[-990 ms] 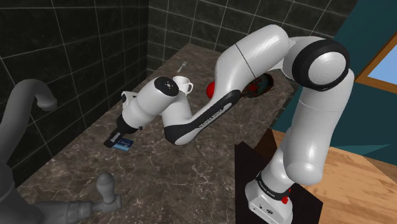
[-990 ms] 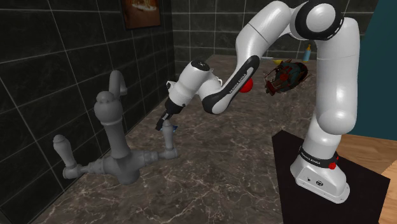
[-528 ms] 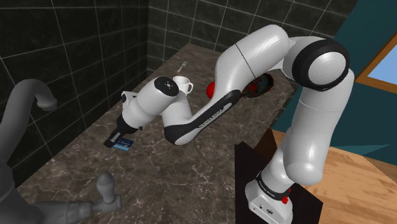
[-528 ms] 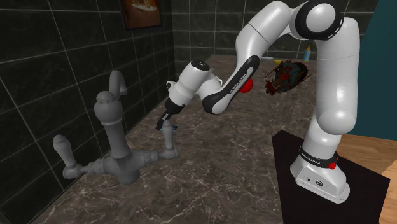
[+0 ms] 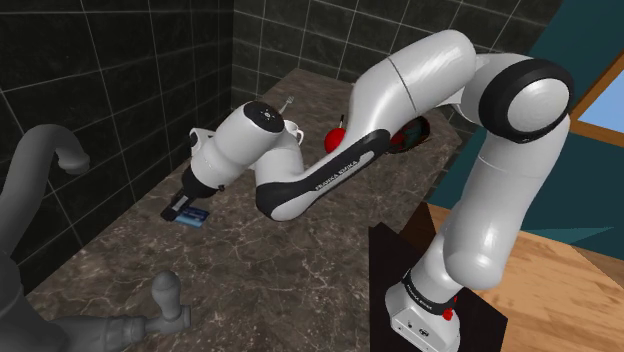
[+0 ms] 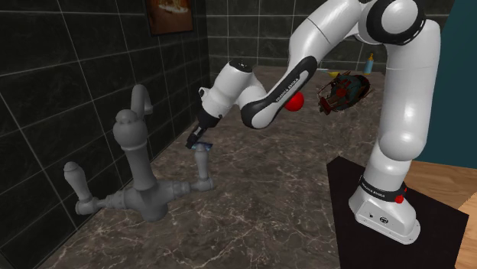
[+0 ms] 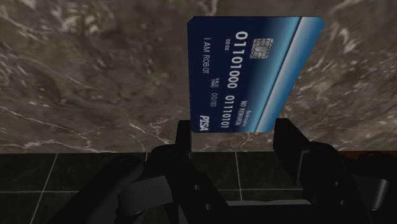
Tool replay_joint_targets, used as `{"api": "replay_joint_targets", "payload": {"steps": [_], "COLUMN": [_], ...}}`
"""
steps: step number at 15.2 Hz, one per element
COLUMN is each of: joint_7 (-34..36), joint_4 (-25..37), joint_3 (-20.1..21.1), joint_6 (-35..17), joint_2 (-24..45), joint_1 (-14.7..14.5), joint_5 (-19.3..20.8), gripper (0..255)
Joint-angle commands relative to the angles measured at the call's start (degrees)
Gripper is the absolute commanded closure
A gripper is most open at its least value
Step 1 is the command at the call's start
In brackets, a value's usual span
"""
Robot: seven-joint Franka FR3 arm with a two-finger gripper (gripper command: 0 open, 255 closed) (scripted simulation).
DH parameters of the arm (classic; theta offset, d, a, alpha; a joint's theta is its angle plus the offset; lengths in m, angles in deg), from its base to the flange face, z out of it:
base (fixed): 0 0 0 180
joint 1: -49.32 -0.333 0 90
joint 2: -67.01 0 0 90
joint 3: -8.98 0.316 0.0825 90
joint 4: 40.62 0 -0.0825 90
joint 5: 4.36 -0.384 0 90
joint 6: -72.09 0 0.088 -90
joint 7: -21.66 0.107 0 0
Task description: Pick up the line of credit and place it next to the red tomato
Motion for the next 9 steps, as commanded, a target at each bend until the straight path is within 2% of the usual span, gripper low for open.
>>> {"api": "replay_joint_targets", "payload": {"steps": [1, 9], "joint_7": [-2.49, -10.02], "joint_4": [0.15, 1.41], "joint_3": [1.62, 5.56], "joint_6": [1.22, 5.93], "joint_2": [-1.17, -5.37], "joint_1": [1.28, 4.13], "joint_5": [-2.9, -12.18], "gripper": [255, 255]}}
